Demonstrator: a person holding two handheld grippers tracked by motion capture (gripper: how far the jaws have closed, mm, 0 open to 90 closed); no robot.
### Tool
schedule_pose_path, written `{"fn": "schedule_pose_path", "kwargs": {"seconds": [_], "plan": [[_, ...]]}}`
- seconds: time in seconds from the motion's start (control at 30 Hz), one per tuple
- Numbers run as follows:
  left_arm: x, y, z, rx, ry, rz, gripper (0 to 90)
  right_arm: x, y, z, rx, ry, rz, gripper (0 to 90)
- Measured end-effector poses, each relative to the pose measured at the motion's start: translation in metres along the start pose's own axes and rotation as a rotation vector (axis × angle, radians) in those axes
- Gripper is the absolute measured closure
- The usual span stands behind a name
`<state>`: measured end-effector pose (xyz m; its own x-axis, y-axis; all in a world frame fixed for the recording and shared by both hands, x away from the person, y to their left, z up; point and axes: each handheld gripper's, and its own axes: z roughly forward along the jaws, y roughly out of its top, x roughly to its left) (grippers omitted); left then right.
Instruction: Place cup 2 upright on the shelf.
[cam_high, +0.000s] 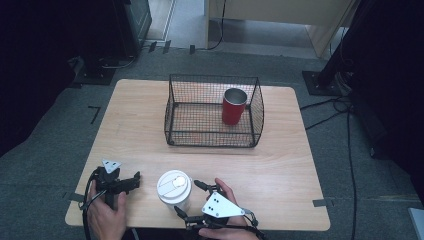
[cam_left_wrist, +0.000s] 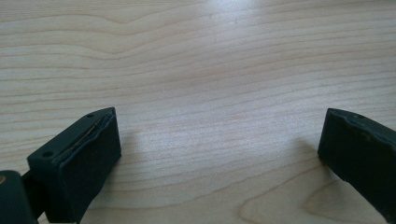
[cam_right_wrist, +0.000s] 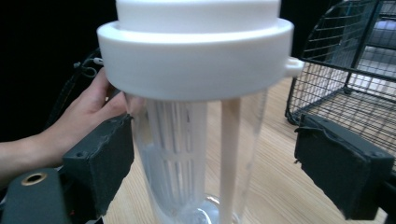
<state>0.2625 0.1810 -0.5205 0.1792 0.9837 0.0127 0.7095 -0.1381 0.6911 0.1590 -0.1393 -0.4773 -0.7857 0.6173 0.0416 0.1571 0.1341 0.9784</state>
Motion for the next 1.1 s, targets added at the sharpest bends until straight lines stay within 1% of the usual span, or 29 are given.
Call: {"fn": "schedule_pose_path", "kwargs": {"seconds": [0.17, 0.4, 0.53, 0.73, 0.9, 1.1], "plan": [[0.000, 0.000, 0.000, -0.001, 0.000, -0.001, 0.0, 0.003, 0.003, 0.007, -0.002, 0.017, 0.003, 14.2], [0.000, 0.000, 0.000, 0.001, 0.001, 0.000, 0.0, 0.007, 0.006, 0.017, 0.005, 0.028, 0.004, 14.2], [0.000, 0.000, 0.000, 0.000, 0.001, 0.000, 0.0, 0.008, 0.009, 0.022, 0.002, 0.021, 0.005, 14.2], [0.000, 0.000, 0.000, 0.000, 0.001, 0.000, 0.0, 0.009, 0.011, 0.029, 0.012, 0.008, 0.013, 14.2], [0.000, 0.000, 0.000, 0.000, 0.001, 0.000, 0.0, 0.010, 0.011, 0.038, 0.020, -0.004, 0.029, 14.7], [0.000, 0.000, 0.000, 0.000, 0.001, -0.001, 0.0, 0.011, 0.012, 0.045, 0.030, -0.016, 0.031, 14.7]]}}
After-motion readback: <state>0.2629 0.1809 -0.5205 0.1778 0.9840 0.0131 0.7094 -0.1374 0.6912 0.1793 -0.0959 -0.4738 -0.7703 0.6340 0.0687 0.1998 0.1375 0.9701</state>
